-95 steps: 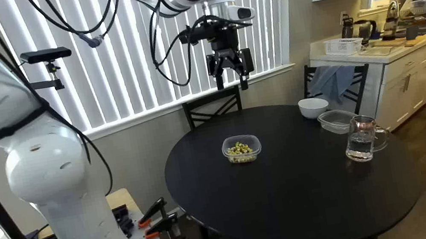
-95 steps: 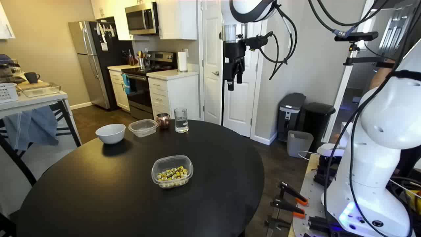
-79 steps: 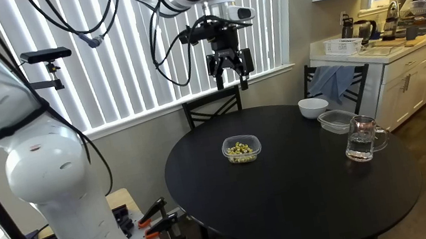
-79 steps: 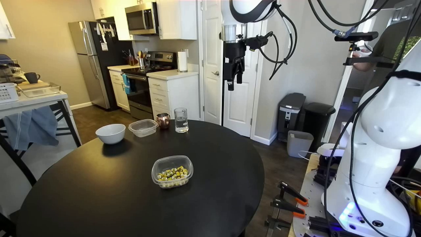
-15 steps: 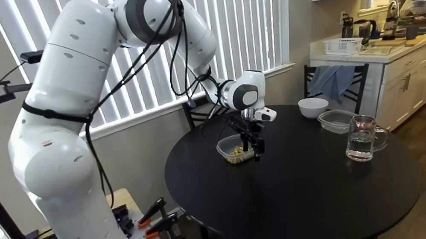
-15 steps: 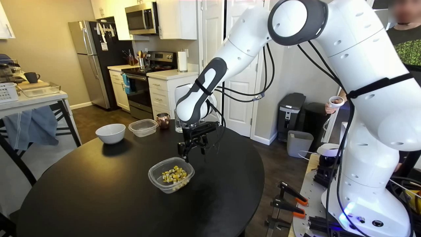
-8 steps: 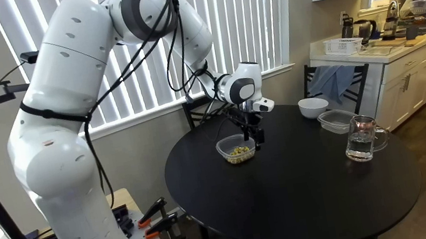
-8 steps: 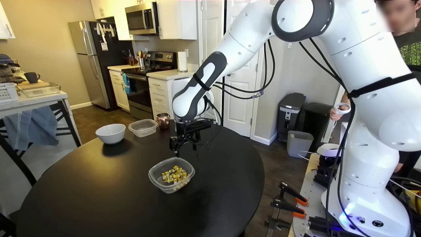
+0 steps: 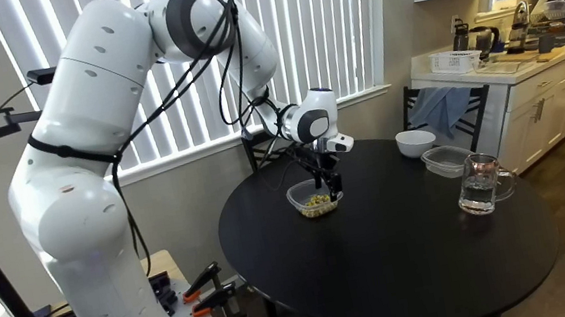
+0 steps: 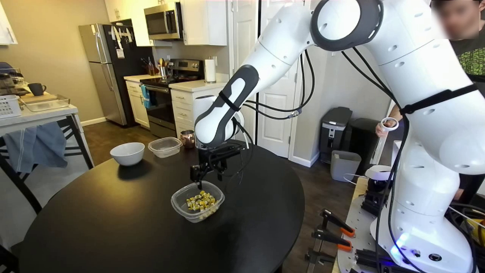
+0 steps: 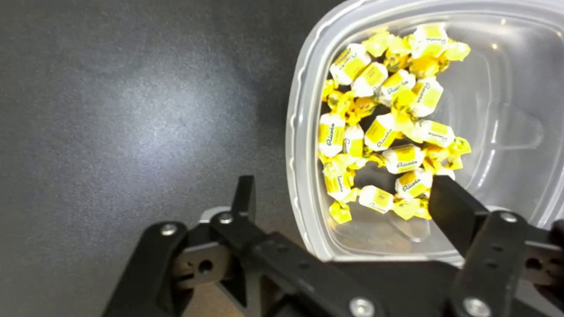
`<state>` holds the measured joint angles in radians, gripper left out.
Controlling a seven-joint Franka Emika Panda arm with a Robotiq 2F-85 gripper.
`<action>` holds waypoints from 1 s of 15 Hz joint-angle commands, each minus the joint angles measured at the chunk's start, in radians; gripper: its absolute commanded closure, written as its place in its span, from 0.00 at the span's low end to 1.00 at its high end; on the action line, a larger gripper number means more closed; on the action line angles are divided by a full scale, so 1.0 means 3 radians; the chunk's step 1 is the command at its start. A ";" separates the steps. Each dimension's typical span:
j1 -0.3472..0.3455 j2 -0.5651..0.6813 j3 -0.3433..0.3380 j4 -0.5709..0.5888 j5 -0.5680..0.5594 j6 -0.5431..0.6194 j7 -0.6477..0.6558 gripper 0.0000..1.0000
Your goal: Put the content of the lunchbox onto the table
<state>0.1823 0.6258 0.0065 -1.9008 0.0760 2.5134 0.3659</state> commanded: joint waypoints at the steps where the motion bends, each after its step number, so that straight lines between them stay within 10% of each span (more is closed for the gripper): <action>1: -0.0001 -0.0047 -0.0084 -0.0093 -0.0067 -0.0029 -0.0013 0.00; 5: -0.0016 -0.0082 -0.0113 -0.0185 -0.0042 0.0119 -0.0015 0.00; 7: -0.0020 -0.0048 -0.0071 -0.0215 -0.0001 0.0195 -0.0027 0.26; 15: -0.0026 -0.0048 0.0024 -0.0437 0.0025 0.0512 -0.0087 0.78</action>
<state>0.1829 0.6316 0.0141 -1.9861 0.0720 2.6154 0.3655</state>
